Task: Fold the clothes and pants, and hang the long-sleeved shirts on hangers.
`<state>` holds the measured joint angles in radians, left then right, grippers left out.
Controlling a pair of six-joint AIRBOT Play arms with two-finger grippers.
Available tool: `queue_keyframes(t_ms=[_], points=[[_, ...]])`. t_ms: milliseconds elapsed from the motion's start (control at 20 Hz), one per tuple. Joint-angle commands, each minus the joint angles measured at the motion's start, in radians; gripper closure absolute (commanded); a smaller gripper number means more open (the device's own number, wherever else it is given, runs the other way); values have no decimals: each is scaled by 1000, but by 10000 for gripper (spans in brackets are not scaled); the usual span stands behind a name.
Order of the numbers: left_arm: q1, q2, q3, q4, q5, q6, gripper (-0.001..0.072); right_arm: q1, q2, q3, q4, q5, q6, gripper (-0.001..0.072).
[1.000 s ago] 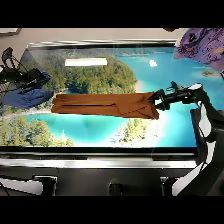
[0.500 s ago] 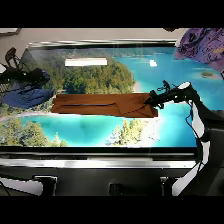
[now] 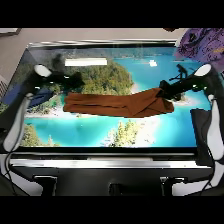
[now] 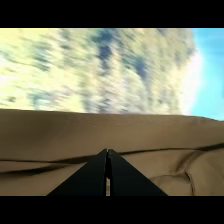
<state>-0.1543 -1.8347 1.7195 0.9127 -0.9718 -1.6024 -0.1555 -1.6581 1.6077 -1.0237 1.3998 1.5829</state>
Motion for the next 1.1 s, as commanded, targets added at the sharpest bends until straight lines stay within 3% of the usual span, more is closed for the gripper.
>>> queue_keyframes(t_ms=[0,150,450,600,800,1050], points=[[-189,-79,1,-65,132,-85,690,1,138,1,-118,41,83,680],[-310,-128,1,-103,202,-153,690,1,219,1,-153,42,152,680],[-460,-214,19,-287,265,-153,691,1,313,1,-158,42,250,680],[-503,-278,92,-342,257,-156,691,1,335,1,-126,42,266,680],[-549,-369,220,-356,246,-227,691,1,339,1,-61,37,270,680],[-580,-442,325,-375,201,-232,691,1,339,1,-26,19,269,680]])
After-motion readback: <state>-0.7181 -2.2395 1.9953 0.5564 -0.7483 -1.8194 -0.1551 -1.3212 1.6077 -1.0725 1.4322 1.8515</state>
